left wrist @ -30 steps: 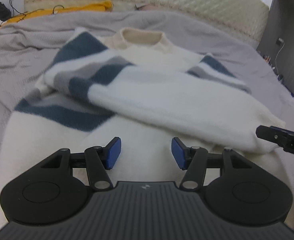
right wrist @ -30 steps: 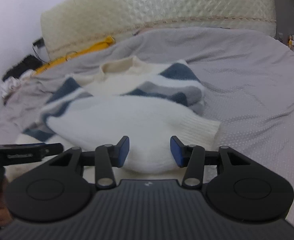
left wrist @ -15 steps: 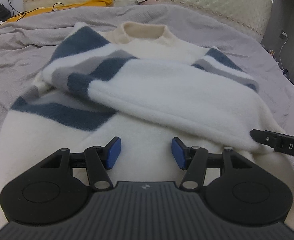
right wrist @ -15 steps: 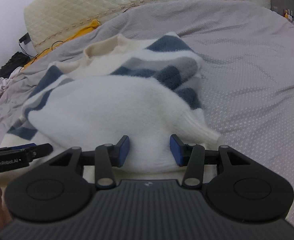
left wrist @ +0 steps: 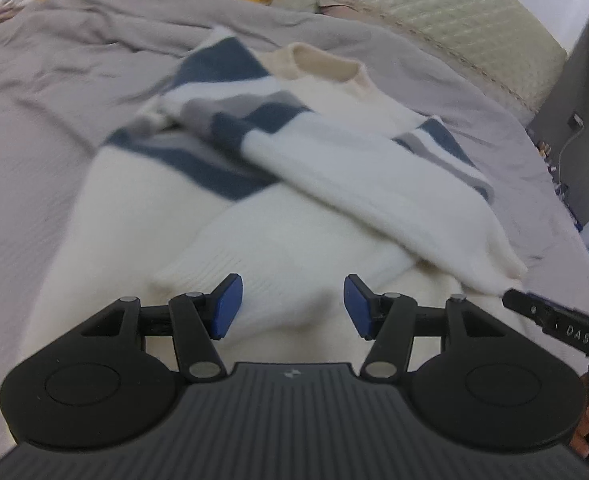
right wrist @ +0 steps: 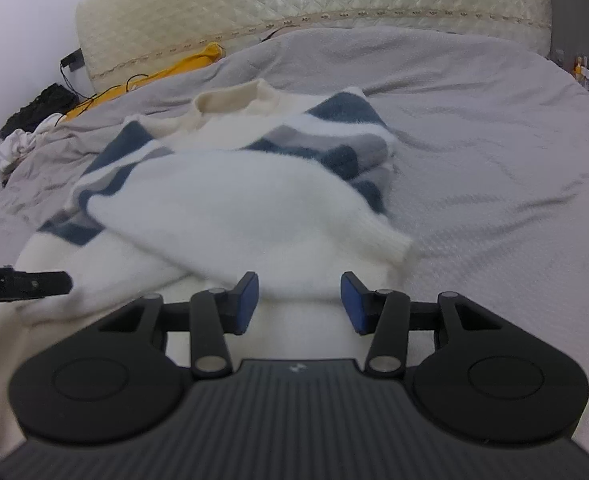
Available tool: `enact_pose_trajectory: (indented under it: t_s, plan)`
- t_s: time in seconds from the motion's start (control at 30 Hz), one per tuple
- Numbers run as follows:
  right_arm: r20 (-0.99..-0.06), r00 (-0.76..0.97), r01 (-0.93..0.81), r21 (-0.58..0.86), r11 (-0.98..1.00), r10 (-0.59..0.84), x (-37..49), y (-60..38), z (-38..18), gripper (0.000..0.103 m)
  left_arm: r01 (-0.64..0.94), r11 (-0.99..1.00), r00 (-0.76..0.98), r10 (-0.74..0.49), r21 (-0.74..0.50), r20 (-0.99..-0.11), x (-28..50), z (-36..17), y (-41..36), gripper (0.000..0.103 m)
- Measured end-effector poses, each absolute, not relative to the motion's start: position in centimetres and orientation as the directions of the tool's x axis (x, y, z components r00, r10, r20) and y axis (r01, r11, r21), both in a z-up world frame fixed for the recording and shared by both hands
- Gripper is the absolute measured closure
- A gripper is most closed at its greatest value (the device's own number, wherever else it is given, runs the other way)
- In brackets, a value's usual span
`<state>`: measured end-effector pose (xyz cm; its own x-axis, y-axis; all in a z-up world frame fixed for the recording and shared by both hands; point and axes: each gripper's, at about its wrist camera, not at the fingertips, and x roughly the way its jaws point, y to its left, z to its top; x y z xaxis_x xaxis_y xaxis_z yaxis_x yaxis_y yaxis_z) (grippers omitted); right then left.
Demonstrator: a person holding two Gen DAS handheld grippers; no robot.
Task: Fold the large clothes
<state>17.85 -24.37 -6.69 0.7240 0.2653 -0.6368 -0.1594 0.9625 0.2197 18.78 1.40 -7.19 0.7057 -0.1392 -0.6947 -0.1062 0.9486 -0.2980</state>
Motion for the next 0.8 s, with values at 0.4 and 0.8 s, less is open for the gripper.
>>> enact_pose_trajectory:
  t_s: [0.4, 0.8]
  plan:
    - [-0.734, 0.614, 0.069, 0.415, 0.907, 0.289, 14.1, -29.3, -7.2, 0.046, -0.364, 0.765, 0.647, -0.202, -0.531, -0.735, 11.4, -4.8, 11.0, 0.041]
    - [-0.713, 0.521, 0.247, 0.653, 0.716, 0.47, 13.9, -30.6, -11.4, 0.023, -0.584, 0.582, 0.585, -0.183, -0.567, -0.79, 9.6, -8.9, 16.6, 0.041]
